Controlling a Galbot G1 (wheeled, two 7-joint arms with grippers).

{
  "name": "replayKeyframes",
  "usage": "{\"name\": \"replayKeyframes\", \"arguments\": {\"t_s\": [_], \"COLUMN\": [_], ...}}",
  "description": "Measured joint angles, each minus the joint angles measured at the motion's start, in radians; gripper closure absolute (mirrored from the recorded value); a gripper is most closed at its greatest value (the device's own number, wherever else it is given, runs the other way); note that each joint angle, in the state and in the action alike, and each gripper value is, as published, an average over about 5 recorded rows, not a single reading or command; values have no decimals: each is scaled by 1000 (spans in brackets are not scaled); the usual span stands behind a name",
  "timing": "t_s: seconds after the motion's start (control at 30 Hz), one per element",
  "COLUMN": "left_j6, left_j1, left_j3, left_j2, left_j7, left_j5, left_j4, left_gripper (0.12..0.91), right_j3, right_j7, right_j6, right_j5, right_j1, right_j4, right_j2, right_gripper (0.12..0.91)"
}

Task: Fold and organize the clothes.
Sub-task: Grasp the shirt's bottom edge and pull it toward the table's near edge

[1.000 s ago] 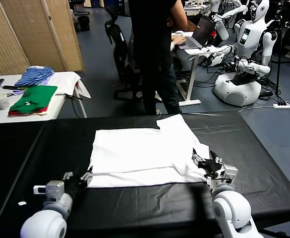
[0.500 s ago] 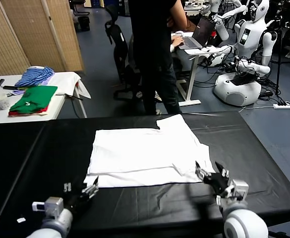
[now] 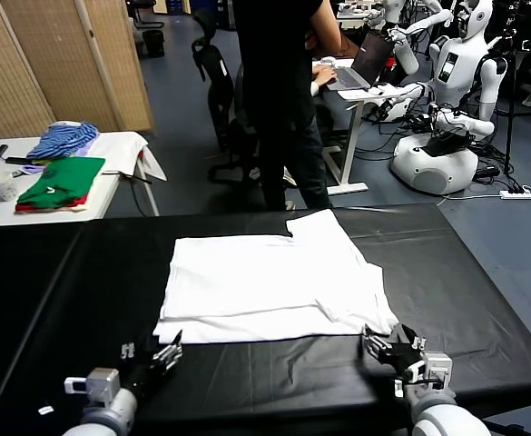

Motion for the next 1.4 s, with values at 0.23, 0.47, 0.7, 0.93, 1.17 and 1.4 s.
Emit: {"name": "replayKeyframes", "arguments": {"t_s": [0.23, 0.47, 0.7, 0.93, 1.17, 1.4], "left_j6": [24, 50, 78, 116, 178, 181], "left_j1": [-5, 4, 14, 41, 91, 106], "left_j3": [7, 9, 12, 5, -21, -27], "left_j2": [0, 4, 9, 28, 61, 75], "left_j7": [-4, -2, 9, 34, 68, 71], "left_j5": [-12, -14, -17, -17, -11, -12], "left_j4": [5, 4, -13, -40, -82, -92], "left_gripper": [367, 676, 828, 883, 883, 883], "right_j3": [-1, -6, -3, -2, 4, 19], "right_j7": [3, 7, 22, 40, 52, 60], "right_j6": [0, 1, -11, -43, -62, -15], "right_j5": [2, 3, 3, 4, 4, 3], "right_j1": [10, 3, -14, -47, -96, -96], "right_j4": [-14, -16, 1, 35, 91, 114], "right_j2": [0, 3, 3, 5, 5, 1], "right_gripper": [325, 465, 555, 604, 640, 649]}}
